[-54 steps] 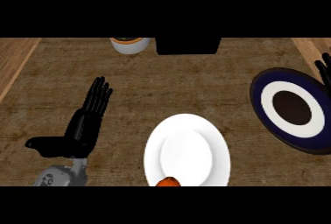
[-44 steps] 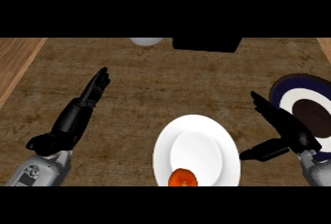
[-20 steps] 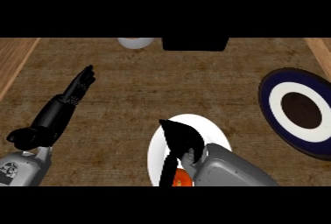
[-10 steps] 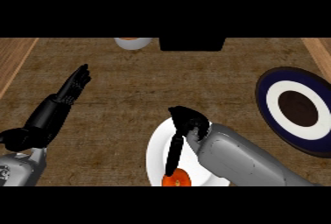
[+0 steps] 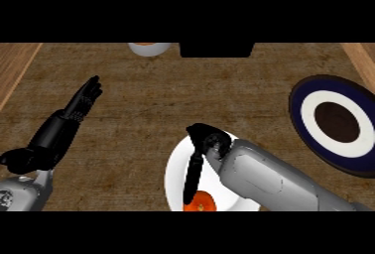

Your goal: Pick the squash from the plate and place it in the plate

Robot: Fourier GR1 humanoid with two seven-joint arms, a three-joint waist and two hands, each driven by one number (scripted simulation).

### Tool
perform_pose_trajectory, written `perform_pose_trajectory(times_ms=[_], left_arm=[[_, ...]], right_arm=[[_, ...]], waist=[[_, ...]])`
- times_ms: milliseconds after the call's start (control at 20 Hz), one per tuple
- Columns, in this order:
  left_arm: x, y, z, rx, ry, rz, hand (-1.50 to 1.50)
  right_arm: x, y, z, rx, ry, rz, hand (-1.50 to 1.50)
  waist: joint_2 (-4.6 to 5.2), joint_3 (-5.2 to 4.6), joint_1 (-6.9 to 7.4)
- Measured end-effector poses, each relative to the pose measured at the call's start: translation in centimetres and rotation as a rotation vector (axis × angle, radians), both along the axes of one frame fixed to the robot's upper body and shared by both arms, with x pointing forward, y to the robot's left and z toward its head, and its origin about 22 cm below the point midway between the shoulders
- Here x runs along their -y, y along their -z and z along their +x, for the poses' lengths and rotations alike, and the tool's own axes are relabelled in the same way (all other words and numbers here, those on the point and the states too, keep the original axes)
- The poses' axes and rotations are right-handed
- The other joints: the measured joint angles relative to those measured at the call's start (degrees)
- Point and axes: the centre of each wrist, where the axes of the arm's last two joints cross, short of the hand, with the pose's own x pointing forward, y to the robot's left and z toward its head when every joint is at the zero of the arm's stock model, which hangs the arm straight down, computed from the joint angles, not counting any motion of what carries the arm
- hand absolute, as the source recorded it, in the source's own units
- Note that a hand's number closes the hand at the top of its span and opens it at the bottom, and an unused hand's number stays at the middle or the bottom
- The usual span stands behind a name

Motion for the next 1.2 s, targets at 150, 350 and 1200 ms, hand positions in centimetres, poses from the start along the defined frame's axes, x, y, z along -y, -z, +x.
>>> perform_pose_trajectory(times_ms=[150, 350, 1200], left_arm=[[0.0, 0.1, 0.0, 0.001, 0.002, -0.003, 0.0], [0.4, -0.3, 0.2, 0.006, 0.006, -0.007, 0.0], [0.4, -0.4, 0.0, 0.013, 0.006, -0.004, 0.0]], right_arm=[[0.0, 0.6, -0.1, -0.035, -0.009, -0.01, -1.5], [-0.4, 2.0, -0.9, -0.081, -0.022, -0.026, -1.5], [-0.9, 6.5, -6.2, -0.221, -0.103, -0.054, -1.5]], waist=[[0.1, 0.01, 0.15], [0.15, 0.05, 0.15], [-0.51, -0.19, 0.29]])
